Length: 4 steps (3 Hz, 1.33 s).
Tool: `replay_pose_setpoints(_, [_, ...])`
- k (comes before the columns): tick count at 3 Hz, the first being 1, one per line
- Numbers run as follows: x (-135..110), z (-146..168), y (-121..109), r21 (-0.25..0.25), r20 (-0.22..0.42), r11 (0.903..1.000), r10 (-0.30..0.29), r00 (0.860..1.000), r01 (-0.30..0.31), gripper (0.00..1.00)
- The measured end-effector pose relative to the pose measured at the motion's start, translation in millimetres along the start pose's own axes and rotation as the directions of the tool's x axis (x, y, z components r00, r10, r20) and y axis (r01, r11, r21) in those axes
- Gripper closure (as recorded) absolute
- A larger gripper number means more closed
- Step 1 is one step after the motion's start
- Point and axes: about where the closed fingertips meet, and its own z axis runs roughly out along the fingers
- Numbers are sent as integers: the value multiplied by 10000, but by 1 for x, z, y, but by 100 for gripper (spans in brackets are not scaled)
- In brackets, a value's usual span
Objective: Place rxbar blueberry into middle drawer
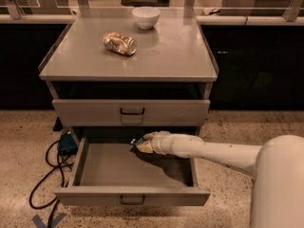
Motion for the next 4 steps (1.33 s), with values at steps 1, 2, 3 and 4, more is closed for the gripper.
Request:
replay_pose_setpoints(1, [16,24,-17,-611,-477,9961,606,9970,-635,100])
replay_pose_setpoints(2, [44,12,-9,-1480,-1605,9850,641,9850,-883,100])
replay_pose_setpoints(3, [51,11,3,-1866,-1888,9779,581,9803,-939,100])
replay_pose_setpoints(4, [51,11,3,-1864,-1887,9780,582,9803,-939,100])
